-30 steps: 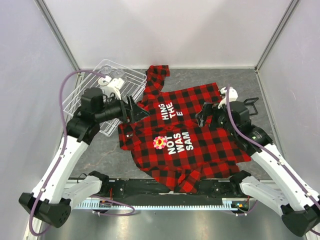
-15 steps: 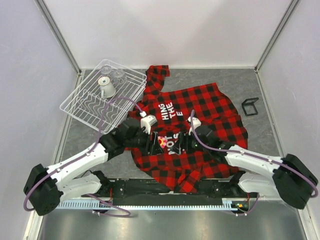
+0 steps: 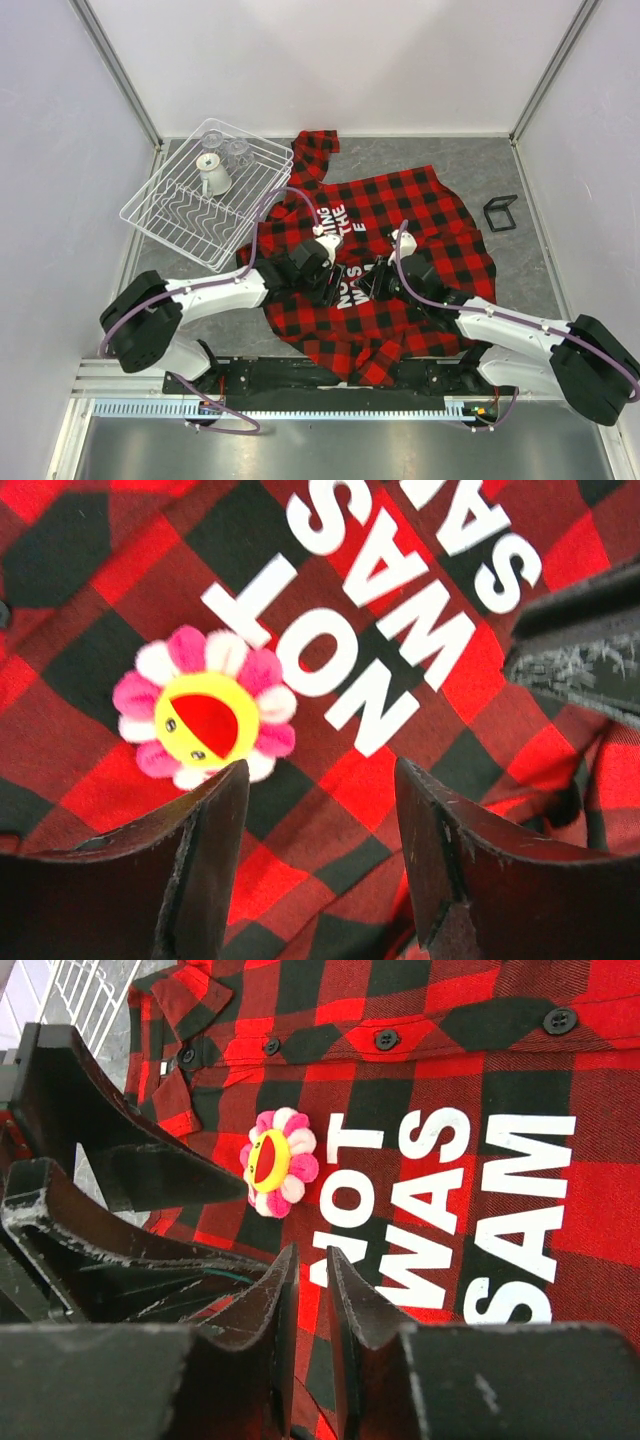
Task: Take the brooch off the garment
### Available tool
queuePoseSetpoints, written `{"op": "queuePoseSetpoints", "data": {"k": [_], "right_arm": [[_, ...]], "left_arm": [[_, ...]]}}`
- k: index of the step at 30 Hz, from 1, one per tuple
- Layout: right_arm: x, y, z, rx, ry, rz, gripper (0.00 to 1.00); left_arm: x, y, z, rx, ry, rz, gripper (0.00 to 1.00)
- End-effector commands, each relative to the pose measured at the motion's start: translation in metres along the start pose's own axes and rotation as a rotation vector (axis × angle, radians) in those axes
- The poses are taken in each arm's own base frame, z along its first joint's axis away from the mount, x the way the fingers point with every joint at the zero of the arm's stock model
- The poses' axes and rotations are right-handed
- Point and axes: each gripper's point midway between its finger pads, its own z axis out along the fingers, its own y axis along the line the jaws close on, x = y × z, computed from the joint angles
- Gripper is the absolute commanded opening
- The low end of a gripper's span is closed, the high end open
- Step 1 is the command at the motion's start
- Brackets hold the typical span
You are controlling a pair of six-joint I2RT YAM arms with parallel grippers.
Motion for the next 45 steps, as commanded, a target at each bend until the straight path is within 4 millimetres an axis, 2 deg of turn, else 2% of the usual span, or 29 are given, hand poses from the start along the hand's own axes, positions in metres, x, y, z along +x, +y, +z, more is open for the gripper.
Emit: {"op": "queuePoseSetpoints", "data": {"k": [1,9,20,28,34,39,44,45], "right_arm": [[-0.003,-0.005,0.002,0.008,-0.036,0.009,0.23],[0.002,-0.003,0.007,-0.014,-0.019,0.014,0.22],[0.014,0.001,0.017,-0.047,0.032,0.025,0.25],[0.019,-0.002,0.020,-0.043,0.052,0.023,0.25],[0.021,0.002,0.021,-0.068,0.061,0.019,0.25],[0.021,0.008,0.030,-0.087,0.078,0.006,0.28],[0.024,0.013,0.040,-0.107,0.100,0.004,0.29],[0.022,0.015,0.042,-0.113,0.098,0.002,0.29]], "left_arm": [[-0.042,0.003,0.009,-0.079,-0.121,0.049,0.69],[-0.043,0.015,0.022,-0.189,-0.091,0.073,0.75],[-0.027,0.031,0.036,-0.324,-0.044,0.153,0.74],[-0.019,0.041,0.039,-0.373,-0.031,0.152,0.59],[-0.020,0.039,0.030,-0.365,-0.042,0.144,0.42],[-0.024,0.035,0.020,-0.344,-0.073,0.117,0.28],[-0.024,0.032,0.014,-0.318,-0.094,0.101,0.25],[-0.024,0.032,0.013,-0.316,-0.093,0.100,0.22]]}}
